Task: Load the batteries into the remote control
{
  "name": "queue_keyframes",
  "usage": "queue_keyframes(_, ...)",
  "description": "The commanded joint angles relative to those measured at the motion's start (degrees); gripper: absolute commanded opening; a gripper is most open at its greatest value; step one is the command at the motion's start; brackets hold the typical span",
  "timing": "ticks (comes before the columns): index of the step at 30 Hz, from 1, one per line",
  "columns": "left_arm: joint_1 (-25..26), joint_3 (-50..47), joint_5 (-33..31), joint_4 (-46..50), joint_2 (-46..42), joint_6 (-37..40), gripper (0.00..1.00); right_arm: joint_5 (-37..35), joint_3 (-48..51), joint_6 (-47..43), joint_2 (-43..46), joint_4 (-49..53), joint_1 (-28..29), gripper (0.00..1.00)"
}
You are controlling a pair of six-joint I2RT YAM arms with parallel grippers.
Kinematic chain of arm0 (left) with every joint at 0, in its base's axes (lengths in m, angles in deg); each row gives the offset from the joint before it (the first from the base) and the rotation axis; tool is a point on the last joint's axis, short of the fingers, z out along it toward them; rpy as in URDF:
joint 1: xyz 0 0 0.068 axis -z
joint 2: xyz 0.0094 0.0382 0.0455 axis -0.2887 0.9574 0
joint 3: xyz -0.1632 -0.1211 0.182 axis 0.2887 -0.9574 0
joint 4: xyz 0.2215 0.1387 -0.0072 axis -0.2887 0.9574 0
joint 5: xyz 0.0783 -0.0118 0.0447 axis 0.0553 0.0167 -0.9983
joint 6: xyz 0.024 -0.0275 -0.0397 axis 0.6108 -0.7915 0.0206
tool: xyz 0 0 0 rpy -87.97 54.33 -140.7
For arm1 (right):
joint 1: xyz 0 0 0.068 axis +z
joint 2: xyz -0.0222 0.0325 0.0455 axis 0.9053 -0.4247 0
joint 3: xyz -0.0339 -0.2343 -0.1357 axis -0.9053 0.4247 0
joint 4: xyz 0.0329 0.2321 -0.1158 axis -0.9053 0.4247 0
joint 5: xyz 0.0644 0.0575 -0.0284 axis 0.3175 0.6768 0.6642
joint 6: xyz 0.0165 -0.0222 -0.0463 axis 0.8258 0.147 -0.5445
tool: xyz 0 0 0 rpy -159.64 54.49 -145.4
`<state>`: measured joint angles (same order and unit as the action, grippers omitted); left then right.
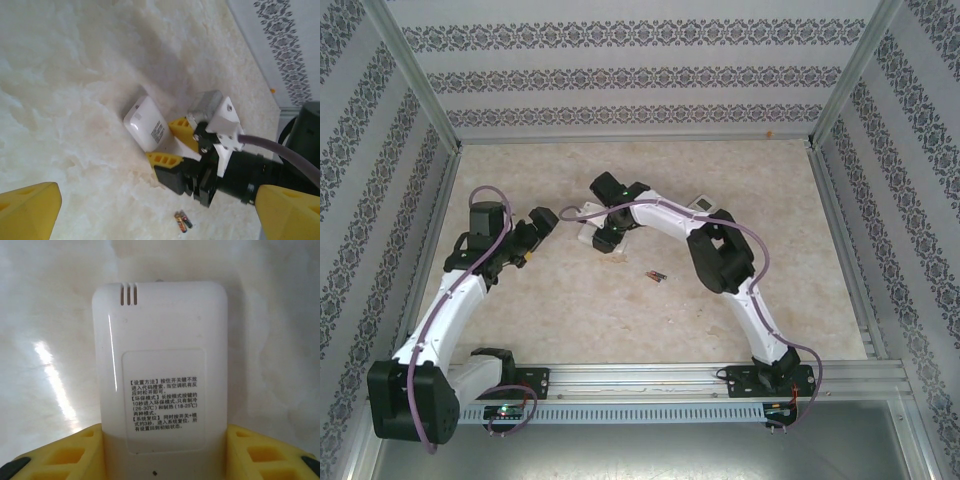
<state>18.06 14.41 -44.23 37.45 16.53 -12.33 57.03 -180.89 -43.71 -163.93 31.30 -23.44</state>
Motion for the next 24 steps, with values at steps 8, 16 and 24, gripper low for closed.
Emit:
queue_keyframes(8,-0.67,0.49,13.2,-15.54,2.83,-12.57,0.79,13.75,18.33,33.36,19.22,-26.64,2.88,0.41)
queue_keyframes(16,-0.58,2.38,8.48,-4.59,5.18,-10.1,0.56,10.52,13.29,35.51,16.83,-24.82,7.05,0.42)
queue_keyframes(24,-0.09,3.46,6.85,-0.98,7.58,-8.48,0.17,10.99,12.15,37.8,16.24,-25.58,8.76,0.43)
